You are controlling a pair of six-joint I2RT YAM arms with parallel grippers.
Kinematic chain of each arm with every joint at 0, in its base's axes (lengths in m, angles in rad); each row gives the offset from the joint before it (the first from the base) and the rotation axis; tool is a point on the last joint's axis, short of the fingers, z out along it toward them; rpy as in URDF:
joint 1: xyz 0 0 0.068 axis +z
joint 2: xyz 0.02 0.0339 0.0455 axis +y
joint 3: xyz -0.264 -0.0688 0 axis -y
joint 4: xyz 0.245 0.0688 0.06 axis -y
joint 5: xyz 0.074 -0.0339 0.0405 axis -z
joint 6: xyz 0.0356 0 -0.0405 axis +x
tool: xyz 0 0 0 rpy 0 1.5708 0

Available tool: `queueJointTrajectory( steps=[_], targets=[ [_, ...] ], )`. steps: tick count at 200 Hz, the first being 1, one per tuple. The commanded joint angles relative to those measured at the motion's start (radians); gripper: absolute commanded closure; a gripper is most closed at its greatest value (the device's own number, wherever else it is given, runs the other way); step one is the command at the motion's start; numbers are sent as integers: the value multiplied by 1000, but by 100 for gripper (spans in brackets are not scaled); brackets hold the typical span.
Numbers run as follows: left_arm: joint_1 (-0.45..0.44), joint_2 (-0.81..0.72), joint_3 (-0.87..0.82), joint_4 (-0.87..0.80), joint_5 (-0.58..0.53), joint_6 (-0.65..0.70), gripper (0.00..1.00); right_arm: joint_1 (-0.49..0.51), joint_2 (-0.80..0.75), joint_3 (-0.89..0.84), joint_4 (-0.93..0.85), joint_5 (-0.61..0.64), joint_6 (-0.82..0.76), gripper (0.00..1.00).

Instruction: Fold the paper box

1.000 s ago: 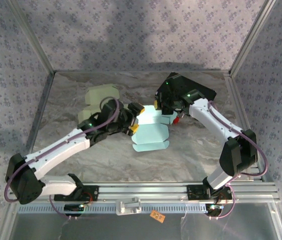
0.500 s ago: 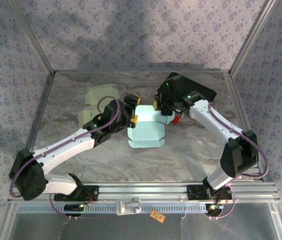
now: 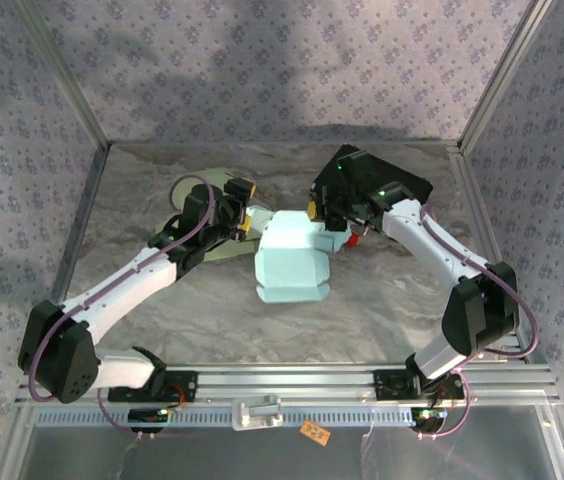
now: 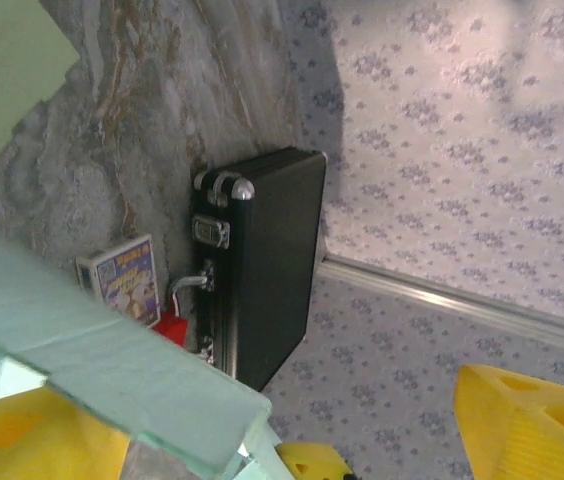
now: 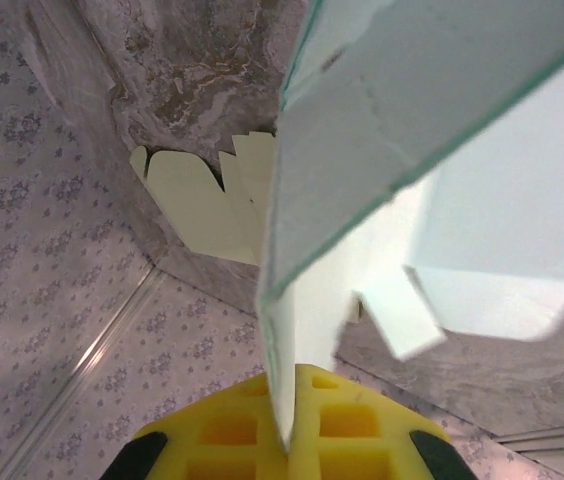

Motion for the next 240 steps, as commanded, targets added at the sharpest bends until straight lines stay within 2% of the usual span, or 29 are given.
queueJointTrajectory(
  steps=[1, 15, 30, 39, 57, 75, 109, 139, 207, 240],
  targets=[
    [3, 18, 78, -16, 132, 38, 20, 3, -1, 40, -47, -10, -27, 100],
    [0, -21, 136, -197, 165, 84, 19, 1, -1, 59, -94, 14, -39, 100],
    [0, -87, 207, -469, 138, 138, 17, 3, 2, 79, -129, 40, -53, 100],
    [10, -131, 202, -537, 134, 141, 17, 6, 8, 86, -138, 45, -59, 100],
    [40, -194, 148, -520, 189, 109, 19, 19, 22, 80, -129, 45, -56, 100],
    [64, -188, 166, -507, 263, 133, 20, 29, 38, 83, -129, 56, -51, 100],
    [67, -59, 349, -525, 331, 328, 24, 41, 65, 91, -128, 75, -53, 100],
    [49, 86, 476, -623, 381, 469, 25, 54, 77, 91, -123, 74, -50, 100],
    [-22, 215, 505, -660, 372, 500, 26, 53, 79, 82, -101, 71, -42, 100],
    [-39, 232, 476, -604, 378, 474, 25, 56, 83, 80, -91, 63, -39, 100]
  ],
)
